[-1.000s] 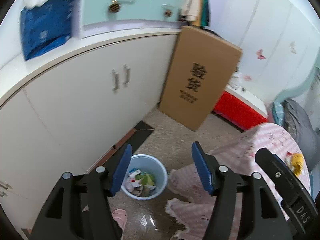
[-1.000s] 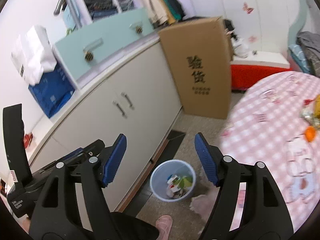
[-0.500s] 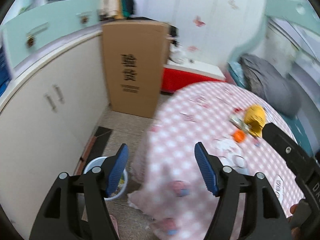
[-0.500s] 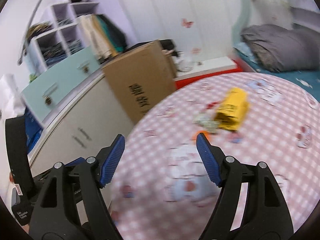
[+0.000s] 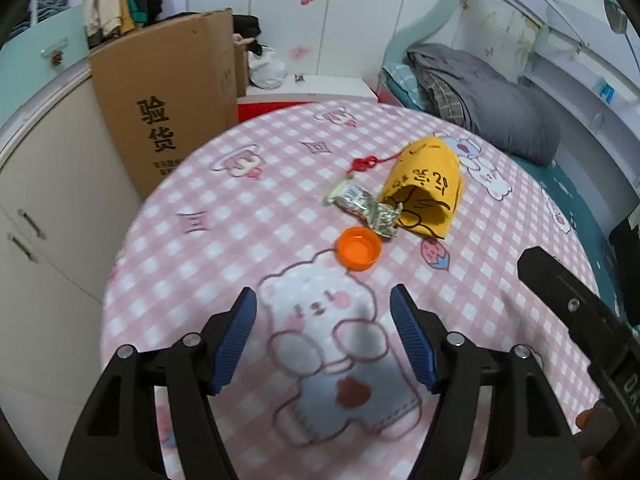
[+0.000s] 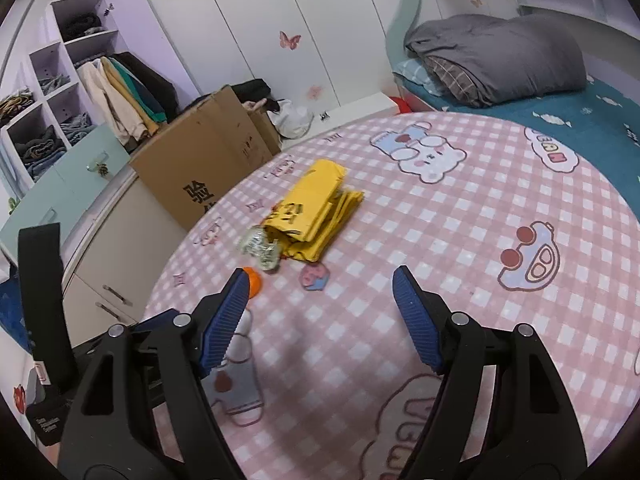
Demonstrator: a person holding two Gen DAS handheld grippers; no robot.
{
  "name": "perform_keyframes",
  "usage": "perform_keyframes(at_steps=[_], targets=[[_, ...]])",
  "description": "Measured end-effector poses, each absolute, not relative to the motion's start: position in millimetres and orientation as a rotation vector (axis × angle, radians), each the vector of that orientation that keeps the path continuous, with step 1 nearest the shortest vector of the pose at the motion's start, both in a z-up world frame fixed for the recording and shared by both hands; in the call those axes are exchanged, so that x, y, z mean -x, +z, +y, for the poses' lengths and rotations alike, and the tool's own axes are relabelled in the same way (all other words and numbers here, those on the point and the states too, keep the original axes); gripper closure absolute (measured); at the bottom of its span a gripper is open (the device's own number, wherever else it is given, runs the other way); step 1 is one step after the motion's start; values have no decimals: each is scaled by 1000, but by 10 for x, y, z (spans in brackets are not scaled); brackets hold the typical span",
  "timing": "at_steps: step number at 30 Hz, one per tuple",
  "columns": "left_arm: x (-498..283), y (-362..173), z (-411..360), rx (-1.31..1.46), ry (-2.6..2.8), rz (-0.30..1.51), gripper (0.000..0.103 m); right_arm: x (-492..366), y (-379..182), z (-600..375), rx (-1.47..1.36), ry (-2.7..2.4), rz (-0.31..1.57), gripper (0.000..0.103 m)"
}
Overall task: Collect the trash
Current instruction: 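Grasp the orange cap with the left gripper while the right gripper grasps the foil wrapper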
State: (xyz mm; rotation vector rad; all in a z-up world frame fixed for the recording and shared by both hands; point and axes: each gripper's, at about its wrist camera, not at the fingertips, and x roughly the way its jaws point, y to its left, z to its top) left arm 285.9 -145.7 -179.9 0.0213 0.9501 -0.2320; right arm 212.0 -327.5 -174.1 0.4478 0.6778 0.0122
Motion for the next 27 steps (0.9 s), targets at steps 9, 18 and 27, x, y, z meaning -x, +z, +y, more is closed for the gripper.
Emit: perform_keyframes(at_steps=[9, 18, 27], targets=[[-3144, -1983, -1623, -30, -261, 964, 41, -2319, -1882, -3284, -450, 27, 732, 30], [-3216, -1924, -1265, 41, -239, 907, 76, -2558, -1849, -2891, -381, 115, 777, 33], [-3281, -1847, -510, 120, -92, 877, 76, -3015, -1887, -2444, -251, 116, 825, 47]])
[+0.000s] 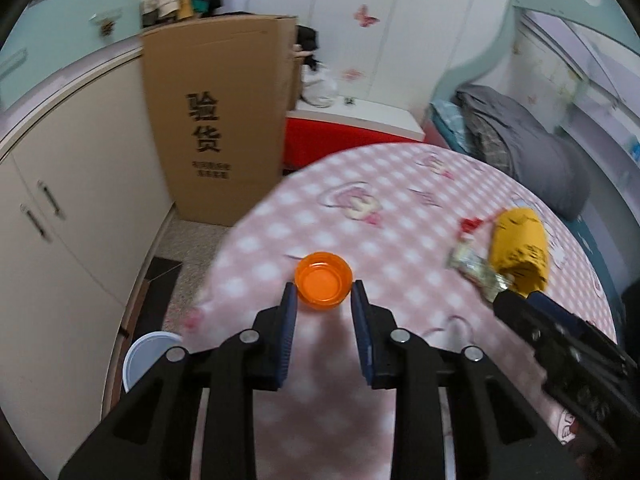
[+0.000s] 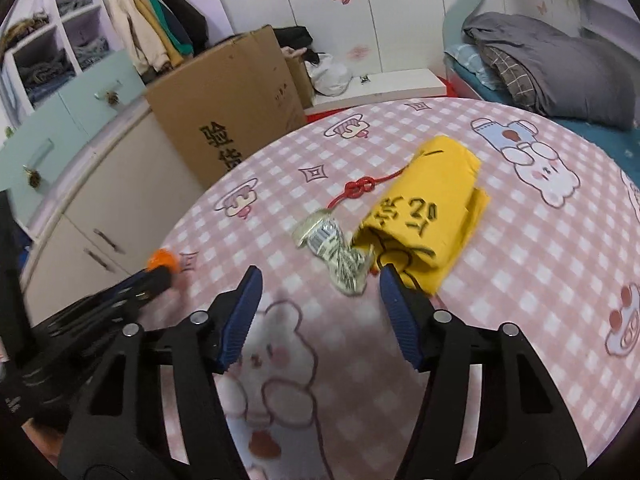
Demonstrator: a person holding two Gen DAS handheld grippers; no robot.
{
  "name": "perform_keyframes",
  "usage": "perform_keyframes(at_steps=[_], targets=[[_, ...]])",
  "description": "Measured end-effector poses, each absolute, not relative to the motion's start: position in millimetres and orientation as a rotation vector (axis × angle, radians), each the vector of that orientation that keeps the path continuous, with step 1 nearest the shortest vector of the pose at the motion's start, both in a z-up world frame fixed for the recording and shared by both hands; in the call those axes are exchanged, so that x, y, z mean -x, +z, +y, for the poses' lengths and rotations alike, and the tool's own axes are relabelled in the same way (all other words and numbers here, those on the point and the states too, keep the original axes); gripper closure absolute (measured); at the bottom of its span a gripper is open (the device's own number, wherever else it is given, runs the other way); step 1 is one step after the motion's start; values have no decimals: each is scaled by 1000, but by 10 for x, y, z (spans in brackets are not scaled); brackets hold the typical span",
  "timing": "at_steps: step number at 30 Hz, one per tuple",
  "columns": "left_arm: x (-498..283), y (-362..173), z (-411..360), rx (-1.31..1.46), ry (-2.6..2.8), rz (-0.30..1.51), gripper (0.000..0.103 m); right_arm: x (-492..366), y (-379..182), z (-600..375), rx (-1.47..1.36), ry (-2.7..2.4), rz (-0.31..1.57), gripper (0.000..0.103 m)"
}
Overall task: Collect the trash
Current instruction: 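Grasp the orange cap with the left gripper while the right gripper grasps the foil wrapper, then carry the cap and foil wrapper over the bin with both grippers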
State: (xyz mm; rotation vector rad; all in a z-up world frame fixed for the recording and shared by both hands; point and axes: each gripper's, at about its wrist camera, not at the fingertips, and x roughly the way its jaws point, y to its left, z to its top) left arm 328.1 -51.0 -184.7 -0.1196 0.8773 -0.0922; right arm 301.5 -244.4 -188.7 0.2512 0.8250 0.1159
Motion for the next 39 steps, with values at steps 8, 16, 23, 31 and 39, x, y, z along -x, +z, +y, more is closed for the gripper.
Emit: perform_keyframes(at_steps=[8, 16, 23, 31, 39], targets=[[-3312, -1841, -216, 155, -82, 879, 76, -3230, -2021, -2433, -182, 34, 865, 81], [-3171, -1812, -204, 167, -120, 883, 76, -2966, -1943, -2320, -187, 59, 863, 86], [-2881, -1766, -41, 192, -135, 893, 76, -2674, -1898, -2000, -197, 151, 874, 88], [-2568, -1816, 455, 238, -69, 904, 76, -2514, -1794, -1152, -151, 322, 872, 89], [-2366, -1871, 1381, 321, 94, 900, 76, -2525, -1717, -162, -99, 506, 876, 89]])
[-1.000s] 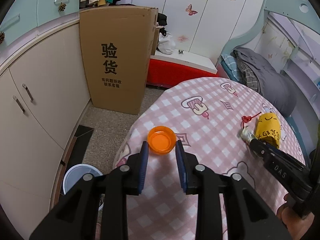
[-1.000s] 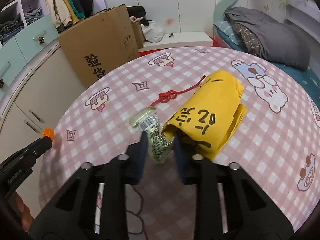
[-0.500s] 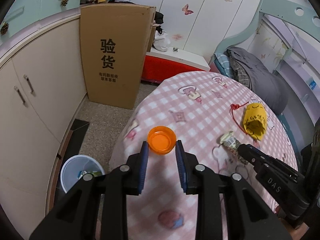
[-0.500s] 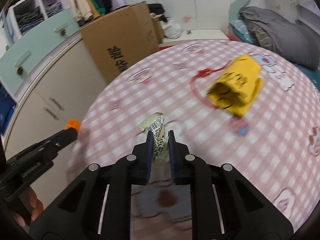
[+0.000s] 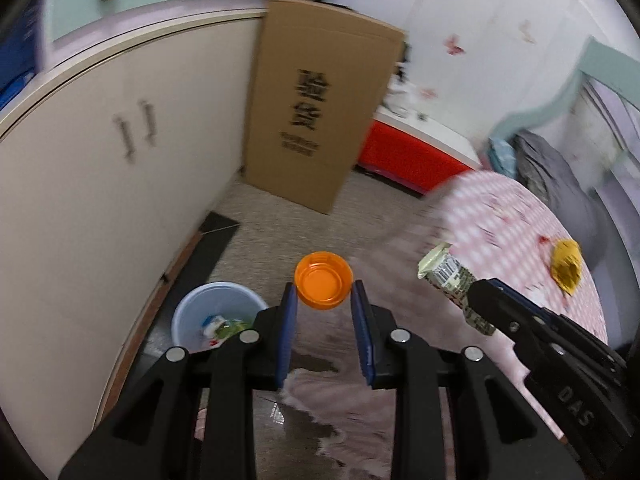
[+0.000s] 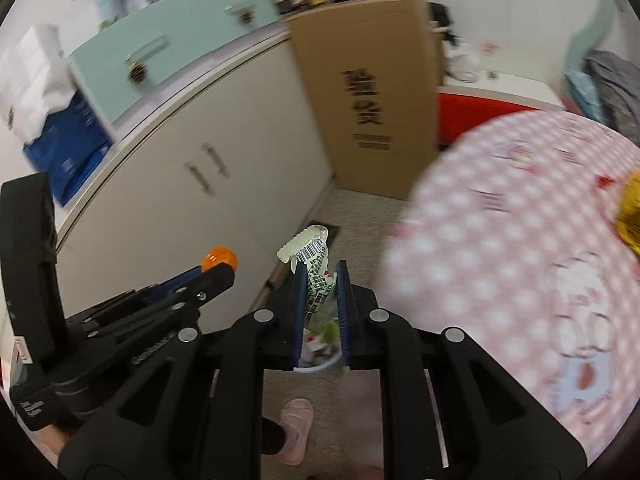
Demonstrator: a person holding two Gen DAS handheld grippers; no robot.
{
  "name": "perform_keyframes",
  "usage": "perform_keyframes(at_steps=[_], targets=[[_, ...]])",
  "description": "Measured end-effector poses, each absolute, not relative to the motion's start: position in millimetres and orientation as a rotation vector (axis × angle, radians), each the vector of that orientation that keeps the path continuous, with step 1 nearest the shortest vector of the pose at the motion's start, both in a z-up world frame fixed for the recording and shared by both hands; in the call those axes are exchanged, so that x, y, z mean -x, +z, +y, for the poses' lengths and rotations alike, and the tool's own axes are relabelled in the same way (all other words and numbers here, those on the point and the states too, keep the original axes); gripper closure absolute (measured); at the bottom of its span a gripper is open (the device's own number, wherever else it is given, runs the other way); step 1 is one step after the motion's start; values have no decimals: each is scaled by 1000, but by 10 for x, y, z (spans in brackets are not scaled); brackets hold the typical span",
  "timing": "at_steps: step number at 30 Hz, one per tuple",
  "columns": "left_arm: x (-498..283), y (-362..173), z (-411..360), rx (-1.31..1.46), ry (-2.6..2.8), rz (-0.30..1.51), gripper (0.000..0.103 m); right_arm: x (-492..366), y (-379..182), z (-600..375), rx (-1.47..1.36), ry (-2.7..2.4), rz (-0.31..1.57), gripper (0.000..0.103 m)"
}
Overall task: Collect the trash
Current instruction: 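Carry the cap and foil wrapper over the bin with both grippers, then open both grippers to drop the cap and wrapper into the bin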
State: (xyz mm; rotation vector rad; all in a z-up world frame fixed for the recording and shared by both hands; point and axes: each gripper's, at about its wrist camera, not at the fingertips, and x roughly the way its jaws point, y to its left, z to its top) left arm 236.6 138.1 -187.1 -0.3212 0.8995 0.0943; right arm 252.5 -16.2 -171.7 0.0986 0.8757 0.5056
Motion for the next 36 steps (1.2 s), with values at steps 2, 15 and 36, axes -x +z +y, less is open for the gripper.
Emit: perform_keyframes(at_steps=[2, 15, 36], targets=[[-2338, -1900, 1603, 341, 133, 899, 76, -2597, -1764, 163, -94, 564, 888, 89], [-2331, -2218, 2525, 378, 352, 940, 76, -2872, -2285, 829, -108, 615, 963, 38], [-2366, -2226, 2438, 353, 350, 946, 76, -2702, -2043, 518, -115, 585, 888, 38]])
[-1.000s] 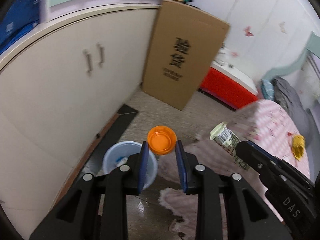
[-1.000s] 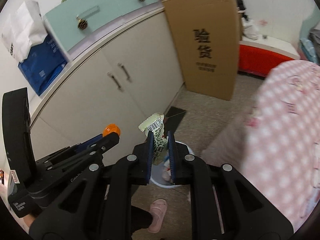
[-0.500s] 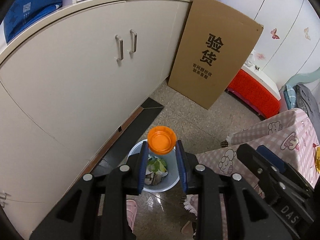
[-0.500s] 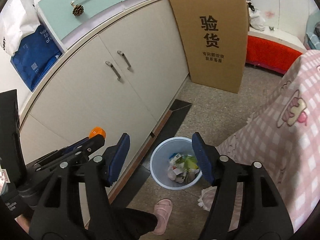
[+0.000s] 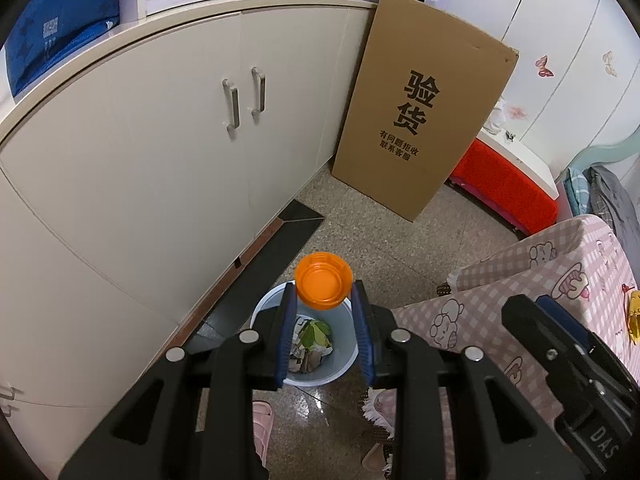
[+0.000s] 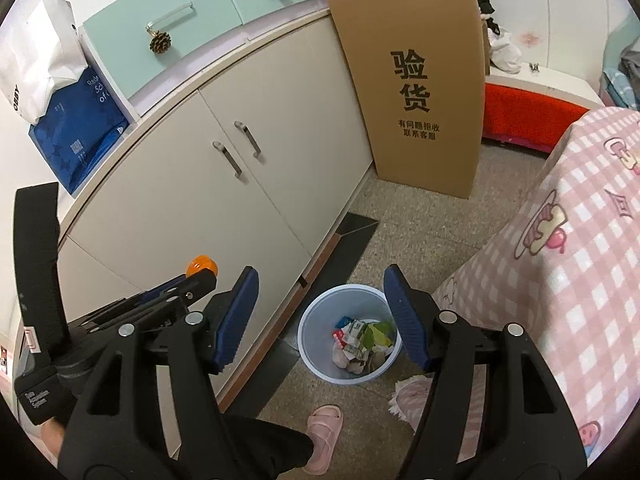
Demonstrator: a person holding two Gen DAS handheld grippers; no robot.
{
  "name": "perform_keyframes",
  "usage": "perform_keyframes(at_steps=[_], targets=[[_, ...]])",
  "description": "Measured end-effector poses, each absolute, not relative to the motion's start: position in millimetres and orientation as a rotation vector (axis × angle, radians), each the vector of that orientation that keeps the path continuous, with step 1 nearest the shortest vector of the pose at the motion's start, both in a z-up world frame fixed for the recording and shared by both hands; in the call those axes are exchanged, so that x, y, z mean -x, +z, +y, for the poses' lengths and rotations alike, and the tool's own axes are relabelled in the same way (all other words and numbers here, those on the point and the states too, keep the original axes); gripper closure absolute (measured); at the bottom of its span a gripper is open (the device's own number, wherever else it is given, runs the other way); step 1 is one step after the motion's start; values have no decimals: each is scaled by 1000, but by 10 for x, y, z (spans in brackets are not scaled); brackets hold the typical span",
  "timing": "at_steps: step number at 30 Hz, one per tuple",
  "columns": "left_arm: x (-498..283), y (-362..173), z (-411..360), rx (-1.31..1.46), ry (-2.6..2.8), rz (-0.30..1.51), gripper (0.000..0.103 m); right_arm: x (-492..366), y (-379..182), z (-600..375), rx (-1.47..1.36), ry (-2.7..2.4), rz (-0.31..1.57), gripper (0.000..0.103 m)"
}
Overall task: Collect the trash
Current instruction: 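Open both grippers to drop the cap and wrapper into the bin, then move both tools back over the table toward the yellow cloth bag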
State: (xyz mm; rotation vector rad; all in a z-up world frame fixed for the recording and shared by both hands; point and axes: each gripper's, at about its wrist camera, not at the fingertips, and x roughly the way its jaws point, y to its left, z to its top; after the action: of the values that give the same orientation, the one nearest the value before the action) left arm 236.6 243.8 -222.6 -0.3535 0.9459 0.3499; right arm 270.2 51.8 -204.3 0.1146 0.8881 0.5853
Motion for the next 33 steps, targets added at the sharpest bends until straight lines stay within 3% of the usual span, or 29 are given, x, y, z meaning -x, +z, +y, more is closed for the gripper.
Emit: perform_keyframes(at_steps=[12, 14, 17, 33], targets=[[-2524, -2227, 2377, 364, 323, 958, 72, -2752, -1962, 384, -149, 556, 844, 38], [-2577, -2260, 2371, 364, 332, 982, 48, -2764, -1965, 371, -153, 552, 845, 38], [-2611, -2295, 2390, 379, 364, 999, 33, -2764, -1971, 354, -154, 549, 849, 38], [-2438, -1916, 2072, 333, 343, 939, 32, -2572, -1636, -58, -190, 497, 777, 35]])
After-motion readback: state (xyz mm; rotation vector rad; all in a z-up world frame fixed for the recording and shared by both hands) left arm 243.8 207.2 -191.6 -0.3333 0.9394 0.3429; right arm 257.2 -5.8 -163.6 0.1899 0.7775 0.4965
